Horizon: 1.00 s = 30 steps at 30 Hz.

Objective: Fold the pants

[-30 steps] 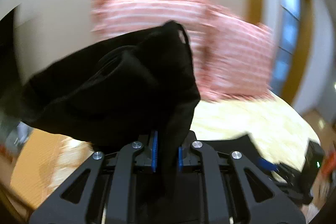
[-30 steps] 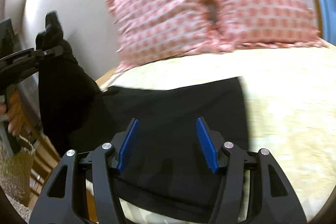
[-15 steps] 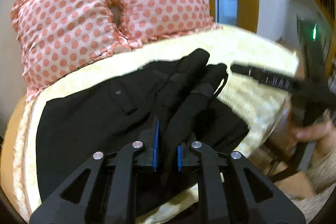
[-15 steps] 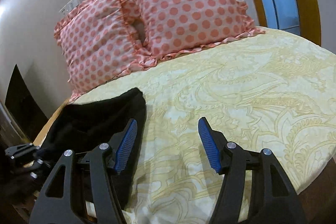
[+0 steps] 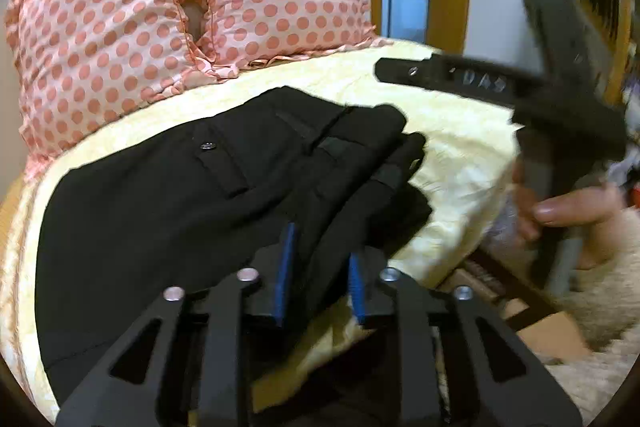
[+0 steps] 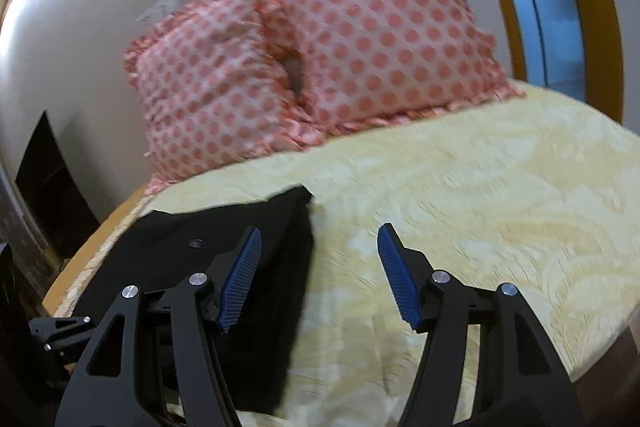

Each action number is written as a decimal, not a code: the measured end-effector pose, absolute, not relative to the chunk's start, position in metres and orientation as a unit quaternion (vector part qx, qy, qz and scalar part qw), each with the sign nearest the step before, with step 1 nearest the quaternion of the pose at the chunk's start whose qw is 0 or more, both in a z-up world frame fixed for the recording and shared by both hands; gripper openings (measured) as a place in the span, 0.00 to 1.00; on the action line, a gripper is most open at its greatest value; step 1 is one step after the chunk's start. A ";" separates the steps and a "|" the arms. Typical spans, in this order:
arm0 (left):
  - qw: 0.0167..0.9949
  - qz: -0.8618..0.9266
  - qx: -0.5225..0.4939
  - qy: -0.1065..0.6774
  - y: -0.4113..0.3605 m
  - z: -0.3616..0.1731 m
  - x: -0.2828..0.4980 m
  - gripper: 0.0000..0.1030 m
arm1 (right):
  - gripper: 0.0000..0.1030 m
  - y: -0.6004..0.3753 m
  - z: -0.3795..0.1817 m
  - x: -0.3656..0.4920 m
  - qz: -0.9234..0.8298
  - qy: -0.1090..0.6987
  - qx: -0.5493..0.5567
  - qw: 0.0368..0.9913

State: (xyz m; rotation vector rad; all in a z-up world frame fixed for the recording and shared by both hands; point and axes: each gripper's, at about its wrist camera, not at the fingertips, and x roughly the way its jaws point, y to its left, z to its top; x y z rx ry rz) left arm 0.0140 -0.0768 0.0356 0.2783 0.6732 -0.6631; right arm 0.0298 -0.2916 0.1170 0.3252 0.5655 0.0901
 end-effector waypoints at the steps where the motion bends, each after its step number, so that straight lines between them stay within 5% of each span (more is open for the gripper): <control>1: 0.884 -0.317 0.120 0.322 -0.065 0.043 0.013 0.51 | 0.61 -0.288 0.120 0.029 0.049 0.272 0.157 0.948; 3: 0.903 -0.291 0.092 0.302 -0.042 0.057 0.011 0.82 | 0.61 -0.279 0.124 0.030 0.068 0.264 0.152 0.950; 4: 0.913 -0.277 0.079 0.289 -0.032 0.062 0.010 0.85 | 0.61 -0.275 0.125 0.031 0.078 0.265 0.150 0.949; 10: 0.952 -0.157 0.030 0.259 0.023 0.073 0.039 0.91 | 0.61 -0.231 0.120 0.041 0.164 0.294 0.114 0.935; 20: 0.925 -0.128 0.053 0.353 0.030 0.008 0.058 0.97 | 0.69 -0.203 0.082 0.050 0.176 0.400 0.048 0.898; 30: 0.934 -0.141 0.047 0.325 0.037 0.002 0.049 0.98 | 0.75 -0.272 0.091 0.107 0.133 0.439 0.214 0.862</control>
